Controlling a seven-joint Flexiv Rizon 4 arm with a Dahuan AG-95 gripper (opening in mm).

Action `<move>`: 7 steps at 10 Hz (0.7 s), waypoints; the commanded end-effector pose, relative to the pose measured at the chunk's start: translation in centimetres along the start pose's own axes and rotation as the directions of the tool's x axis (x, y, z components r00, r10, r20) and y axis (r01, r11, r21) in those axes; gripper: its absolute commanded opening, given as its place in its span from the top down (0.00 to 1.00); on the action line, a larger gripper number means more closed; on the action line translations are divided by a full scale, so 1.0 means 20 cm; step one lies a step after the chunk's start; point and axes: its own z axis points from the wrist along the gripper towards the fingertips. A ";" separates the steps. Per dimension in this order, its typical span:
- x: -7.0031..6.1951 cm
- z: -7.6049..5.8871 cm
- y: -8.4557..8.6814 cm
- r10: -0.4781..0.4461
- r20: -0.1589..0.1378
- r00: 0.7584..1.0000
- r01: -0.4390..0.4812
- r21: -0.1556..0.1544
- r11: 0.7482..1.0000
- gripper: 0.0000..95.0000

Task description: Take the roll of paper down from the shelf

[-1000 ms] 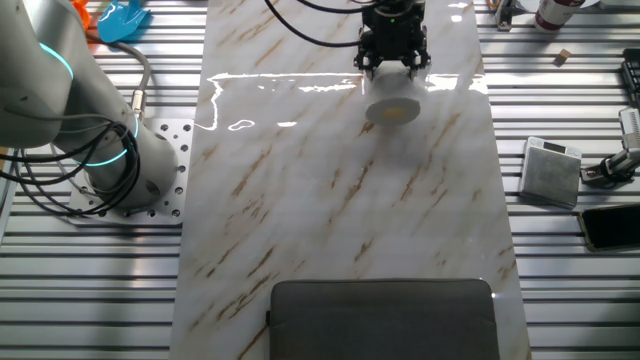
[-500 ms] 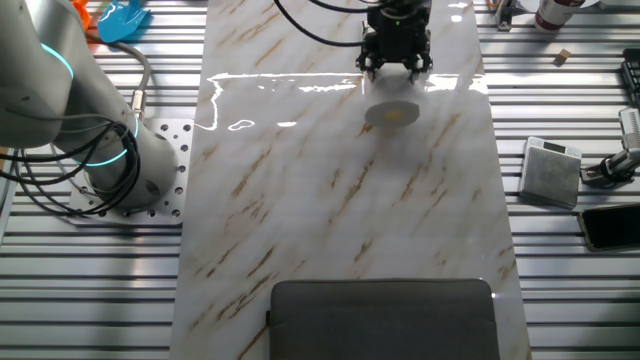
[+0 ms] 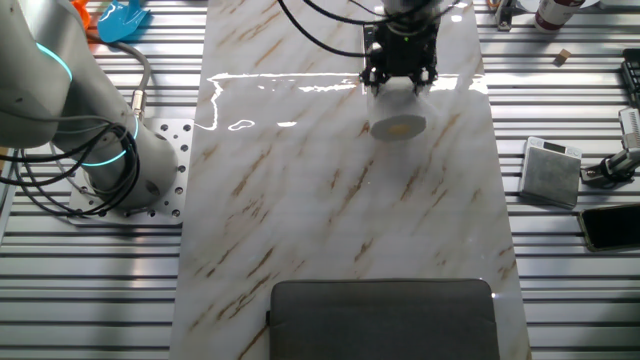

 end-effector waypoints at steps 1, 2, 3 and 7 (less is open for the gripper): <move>0.06 0.00 -0.02 -0.024 0.002 1.000 0.024 -0.001 1.000 1.00; 0.09 0.00 -0.02 -0.033 0.003 0.999 0.033 -0.001 0.999 1.00; 0.11 0.01 -0.03 -0.042 0.002 0.999 0.042 -0.002 0.999 1.00; 0.21 0.04 -0.05 -0.069 -0.005 0.998 0.069 -0.009 0.998 1.00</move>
